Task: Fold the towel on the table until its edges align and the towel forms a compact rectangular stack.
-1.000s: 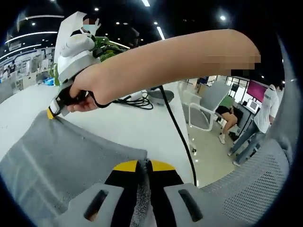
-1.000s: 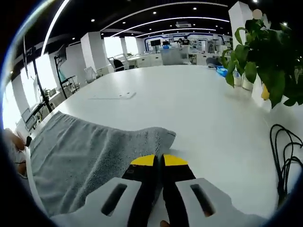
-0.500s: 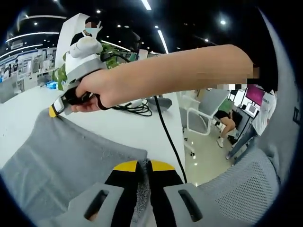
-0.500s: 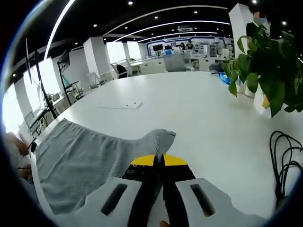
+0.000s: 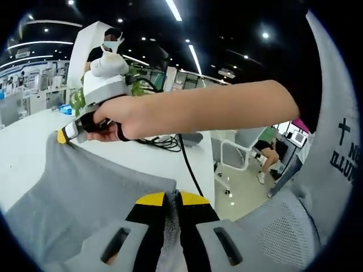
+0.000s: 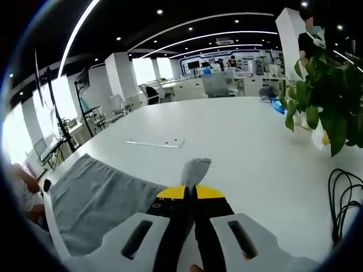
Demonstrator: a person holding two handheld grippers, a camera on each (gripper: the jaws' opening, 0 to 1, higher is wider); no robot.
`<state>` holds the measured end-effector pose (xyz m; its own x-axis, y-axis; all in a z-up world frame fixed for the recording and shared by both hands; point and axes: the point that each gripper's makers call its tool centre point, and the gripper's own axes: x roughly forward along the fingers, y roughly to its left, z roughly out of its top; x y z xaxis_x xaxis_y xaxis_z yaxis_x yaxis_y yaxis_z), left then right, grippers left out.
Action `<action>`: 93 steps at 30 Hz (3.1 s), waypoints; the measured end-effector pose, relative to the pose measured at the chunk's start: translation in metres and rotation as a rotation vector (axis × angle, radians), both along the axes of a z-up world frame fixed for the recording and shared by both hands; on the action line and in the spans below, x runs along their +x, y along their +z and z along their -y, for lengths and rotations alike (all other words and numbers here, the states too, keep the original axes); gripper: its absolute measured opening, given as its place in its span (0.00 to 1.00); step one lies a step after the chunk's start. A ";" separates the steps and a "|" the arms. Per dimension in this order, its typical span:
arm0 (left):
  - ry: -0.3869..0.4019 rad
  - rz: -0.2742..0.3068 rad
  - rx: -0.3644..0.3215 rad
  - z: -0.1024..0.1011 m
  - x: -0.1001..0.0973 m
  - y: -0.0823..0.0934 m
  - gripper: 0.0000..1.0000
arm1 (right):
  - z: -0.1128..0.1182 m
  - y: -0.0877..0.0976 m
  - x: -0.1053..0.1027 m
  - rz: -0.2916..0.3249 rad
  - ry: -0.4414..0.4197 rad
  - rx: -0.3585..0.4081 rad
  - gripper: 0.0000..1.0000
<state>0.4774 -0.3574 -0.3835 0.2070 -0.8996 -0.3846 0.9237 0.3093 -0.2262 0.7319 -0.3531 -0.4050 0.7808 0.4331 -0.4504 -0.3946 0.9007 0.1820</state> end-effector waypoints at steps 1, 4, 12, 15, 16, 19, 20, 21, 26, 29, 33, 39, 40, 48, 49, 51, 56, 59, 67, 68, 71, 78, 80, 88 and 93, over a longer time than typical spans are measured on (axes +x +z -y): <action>0.008 -0.003 -0.008 -0.002 0.000 0.003 0.08 | -0.004 0.004 0.001 0.005 0.005 0.008 0.01; 0.004 0.018 -0.016 -0.011 -0.002 0.012 0.08 | -0.015 0.015 -0.001 0.013 0.018 0.010 0.01; 0.085 0.033 -0.082 -0.052 0.002 0.049 0.08 | -0.043 0.041 -0.002 0.052 0.067 -0.001 0.01; 0.114 0.039 -0.097 -0.063 0.002 0.056 0.08 | -0.055 0.048 0.001 0.064 0.085 -0.001 0.01; 0.122 0.041 -0.101 -0.066 0.001 0.059 0.08 | -0.057 0.050 0.002 0.066 0.088 0.001 0.01; 0.146 0.048 -0.117 -0.073 0.001 0.066 0.08 | -0.069 0.059 0.001 0.079 0.106 -0.002 0.01; 0.201 0.042 -0.118 -0.079 0.004 0.070 0.08 | -0.074 0.064 0.000 0.083 0.111 -0.001 0.01; 0.209 0.059 -0.125 -0.082 0.003 0.076 0.08 | -0.078 0.066 -0.002 0.086 0.115 0.005 0.01; 0.241 0.064 -0.158 -0.099 -0.001 0.090 0.08 | -0.099 0.093 -0.005 0.125 0.141 0.022 0.01; 0.263 0.073 -0.157 -0.112 0.000 0.095 0.08 | -0.107 0.095 -0.005 0.137 0.153 0.019 0.01; 0.318 0.090 -0.156 -0.133 0.002 0.100 0.08 | -0.122 0.108 -0.006 0.154 0.171 0.021 0.01; 0.378 0.095 -0.173 -0.163 0.002 0.110 0.08 | -0.149 0.119 -0.010 0.171 0.199 0.018 0.01; 0.383 0.096 -0.176 -0.168 0.002 0.112 0.08 | -0.152 0.121 -0.010 0.175 0.205 0.009 0.01; 0.426 0.112 -0.186 -0.206 0.000 0.123 0.08 | -0.184 0.140 -0.016 0.205 0.237 0.007 0.01; 0.428 0.114 -0.186 -0.208 0.000 0.124 0.08 | -0.186 0.140 -0.014 0.208 0.240 0.003 0.01; 0.440 0.122 -0.191 -0.214 -0.002 0.128 0.08 | -0.193 0.146 -0.015 0.213 0.248 0.003 0.01; 0.470 0.129 -0.208 -0.232 -0.003 0.133 0.08 | -0.204 0.152 -0.021 0.226 0.263 0.001 0.01; 0.494 0.118 -0.216 -0.242 -0.002 0.131 0.08 | -0.215 0.155 -0.024 0.232 0.269 -0.002 0.01; 0.546 0.135 -0.224 -0.277 -0.006 0.135 0.08 | -0.249 0.163 -0.027 0.242 0.301 0.005 0.01; 0.551 0.137 -0.224 -0.281 -0.006 0.135 0.08 | -0.251 0.163 -0.026 0.243 0.301 0.006 0.01; 0.576 0.144 -0.224 -0.294 -0.007 0.137 0.08 | -0.265 0.165 -0.028 0.248 0.314 0.012 0.01; 0.641 0.155 -0.233 -0.326 -0.008 0.139 0.08 | -0.293 0.168 -0.030 0.253 0.345 0.019 0.01; 0.659 0.160 -0.232 -0.336 -0.009 0.139 0.08 | -0.304 0.168 -0.028 0.256 0.356 0.021 0.01; 0.737 0.154 -0.232 -0.371 -0.009 0.134 0.08 | -0.342 0.165 -0.028 0.248 0.400 0.032 0.01; 0.785 0.150 -0.242 -0.391 -0.009 0.130 0.08 | -0.359 0.160 -0.029 0.242 0.428 0.027 0.01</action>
